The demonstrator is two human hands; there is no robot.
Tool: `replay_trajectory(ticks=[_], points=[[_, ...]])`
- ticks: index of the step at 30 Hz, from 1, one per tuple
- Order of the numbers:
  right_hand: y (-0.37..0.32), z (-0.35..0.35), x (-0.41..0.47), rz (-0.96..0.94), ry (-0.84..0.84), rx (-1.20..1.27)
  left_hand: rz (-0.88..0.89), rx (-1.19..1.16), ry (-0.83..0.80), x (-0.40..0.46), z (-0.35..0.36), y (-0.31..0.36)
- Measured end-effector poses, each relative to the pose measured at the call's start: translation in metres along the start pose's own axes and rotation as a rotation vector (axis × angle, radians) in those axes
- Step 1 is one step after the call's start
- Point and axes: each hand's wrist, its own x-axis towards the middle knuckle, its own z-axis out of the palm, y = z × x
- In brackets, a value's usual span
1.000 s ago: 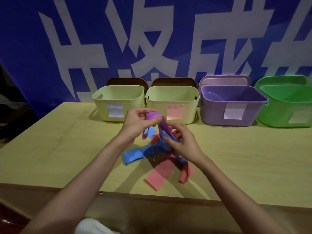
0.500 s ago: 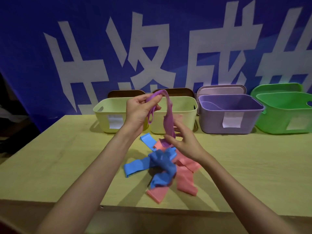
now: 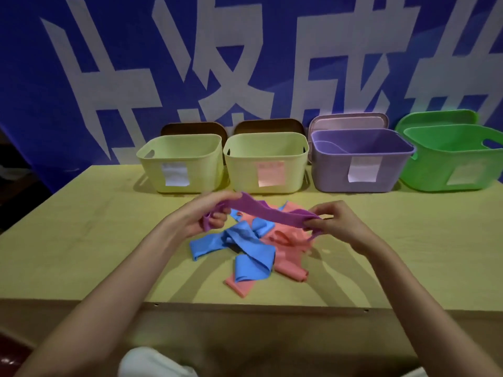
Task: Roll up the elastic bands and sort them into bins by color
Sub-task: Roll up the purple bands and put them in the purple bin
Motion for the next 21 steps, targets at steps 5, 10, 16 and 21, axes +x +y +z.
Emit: replay_trajectory(ticks=[5, 10, 16, 21], points=[[0.021, -0.024, -0.011, 0.125, -0.295, -0.212, -0.207, 0.53, -0.372, -0.017, -0.006, -0.015], [0.036, -0.03, -0.017, 0.152, -0.261, -0.121, -0.259, 0.503, -0.41, -0.02, -0.007, -0.014], [0.043, -0.047, -0.026, 0.22, -0.199, -0.015, -0.181, 0.505, -0.282, 0.003, -0.028, -0.016], [0.049, -0.059, -0.035, 0.293, -0.176, 0.044, -0.024, 0.347, 0.006, 0.026, -0.019, -0.002]])
